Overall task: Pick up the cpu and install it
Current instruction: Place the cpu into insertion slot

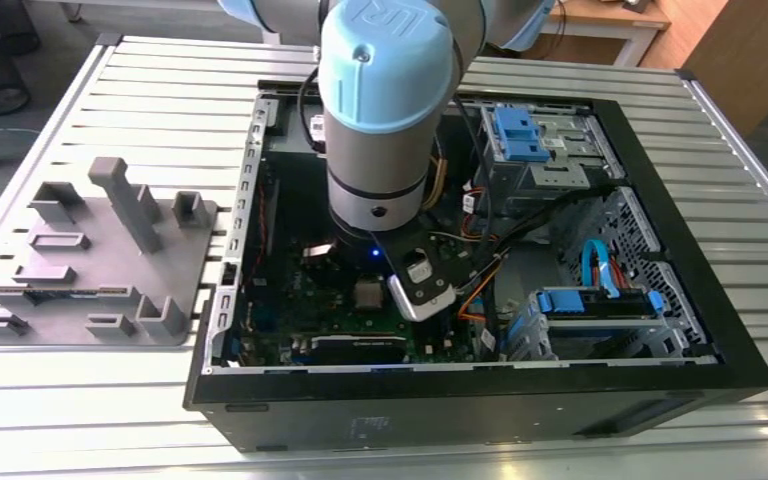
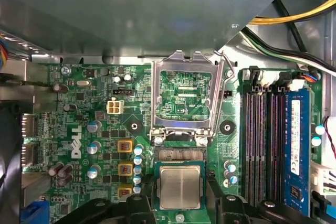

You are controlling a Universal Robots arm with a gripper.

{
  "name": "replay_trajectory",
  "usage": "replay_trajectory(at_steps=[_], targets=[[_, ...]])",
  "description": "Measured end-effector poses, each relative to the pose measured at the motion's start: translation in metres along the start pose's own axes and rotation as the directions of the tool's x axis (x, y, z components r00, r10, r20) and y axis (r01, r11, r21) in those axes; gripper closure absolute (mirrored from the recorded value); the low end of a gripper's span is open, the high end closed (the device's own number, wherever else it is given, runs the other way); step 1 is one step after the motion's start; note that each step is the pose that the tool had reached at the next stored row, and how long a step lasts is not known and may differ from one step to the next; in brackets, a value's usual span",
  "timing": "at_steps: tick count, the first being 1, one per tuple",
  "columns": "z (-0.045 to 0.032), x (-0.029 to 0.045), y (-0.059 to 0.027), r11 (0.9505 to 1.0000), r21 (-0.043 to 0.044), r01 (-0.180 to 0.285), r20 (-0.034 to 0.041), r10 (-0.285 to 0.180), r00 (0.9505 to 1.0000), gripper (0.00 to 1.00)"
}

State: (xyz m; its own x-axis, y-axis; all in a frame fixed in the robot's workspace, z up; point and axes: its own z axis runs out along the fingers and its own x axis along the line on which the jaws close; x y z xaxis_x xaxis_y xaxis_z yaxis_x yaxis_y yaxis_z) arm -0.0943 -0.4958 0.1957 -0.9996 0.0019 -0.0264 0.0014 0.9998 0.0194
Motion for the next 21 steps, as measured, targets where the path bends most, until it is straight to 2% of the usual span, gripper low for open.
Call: replay_trajectory(at_steps=[11, 21], targets=[[0.0021, -0.0031, 0.0011, 1.0, 0.0, 0.0, 0.0, 0.0, 1.0, 0.53], [0.0035, -0.0019, 0.0012, 1.0, 0.0001, 0.0, 0.0, 0.0, 1.0, 0.53]])
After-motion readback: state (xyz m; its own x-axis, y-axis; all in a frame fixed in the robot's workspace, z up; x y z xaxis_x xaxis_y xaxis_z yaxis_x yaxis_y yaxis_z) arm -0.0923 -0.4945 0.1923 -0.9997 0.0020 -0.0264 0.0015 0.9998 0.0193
